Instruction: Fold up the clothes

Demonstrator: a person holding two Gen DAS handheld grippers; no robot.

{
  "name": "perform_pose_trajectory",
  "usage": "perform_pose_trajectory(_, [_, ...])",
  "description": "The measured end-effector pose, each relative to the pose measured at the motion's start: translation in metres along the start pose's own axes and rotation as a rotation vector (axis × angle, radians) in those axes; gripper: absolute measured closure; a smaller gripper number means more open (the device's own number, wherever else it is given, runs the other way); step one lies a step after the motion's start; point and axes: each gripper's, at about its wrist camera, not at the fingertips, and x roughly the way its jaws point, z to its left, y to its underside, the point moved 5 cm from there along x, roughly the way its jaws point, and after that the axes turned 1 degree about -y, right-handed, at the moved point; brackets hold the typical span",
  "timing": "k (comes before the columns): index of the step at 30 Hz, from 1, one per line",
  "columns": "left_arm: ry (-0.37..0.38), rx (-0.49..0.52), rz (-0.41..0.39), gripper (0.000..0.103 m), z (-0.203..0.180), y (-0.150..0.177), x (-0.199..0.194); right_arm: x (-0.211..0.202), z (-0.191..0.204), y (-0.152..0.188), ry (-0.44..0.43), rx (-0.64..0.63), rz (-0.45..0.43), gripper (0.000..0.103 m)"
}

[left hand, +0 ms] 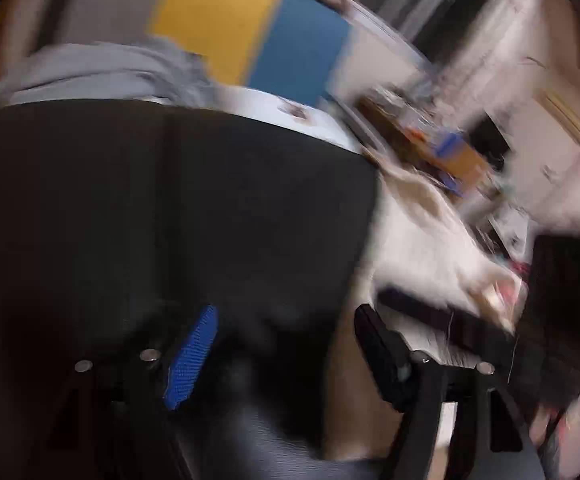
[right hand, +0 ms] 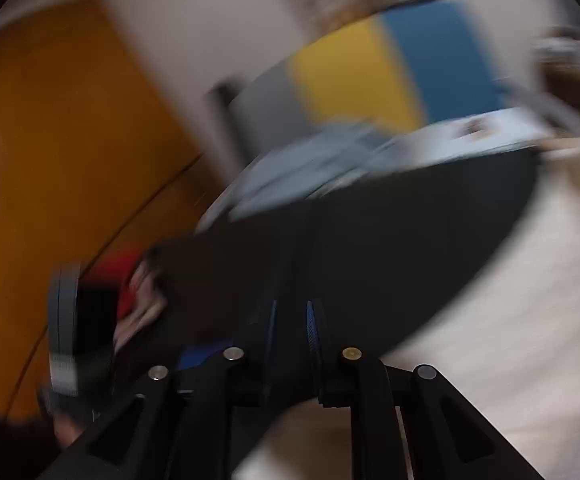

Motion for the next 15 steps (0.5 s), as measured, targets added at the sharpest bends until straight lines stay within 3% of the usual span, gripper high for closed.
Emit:
perform_pose_trajectory(3, [-0.007,-0.023,-0.041,0.031,0.020,-0.012,-0.015,0.022,0.021,0.045,-0.036,-0.004,0.107,0.044])
perform_pose_trajectory(8, [0.011,0.051,-0.052,0.031,0.005,-0.021,-0.013,-0.020,-0.029,0.072,0.059,0.172,0.100,0.028])
perform_pose_trajectory(15, [0.186,0.543,0.065,0.030,-0.151,-0.016,0.035,-0.143,-0.125,0.085,0.290,0.466,-0.124,0.017])
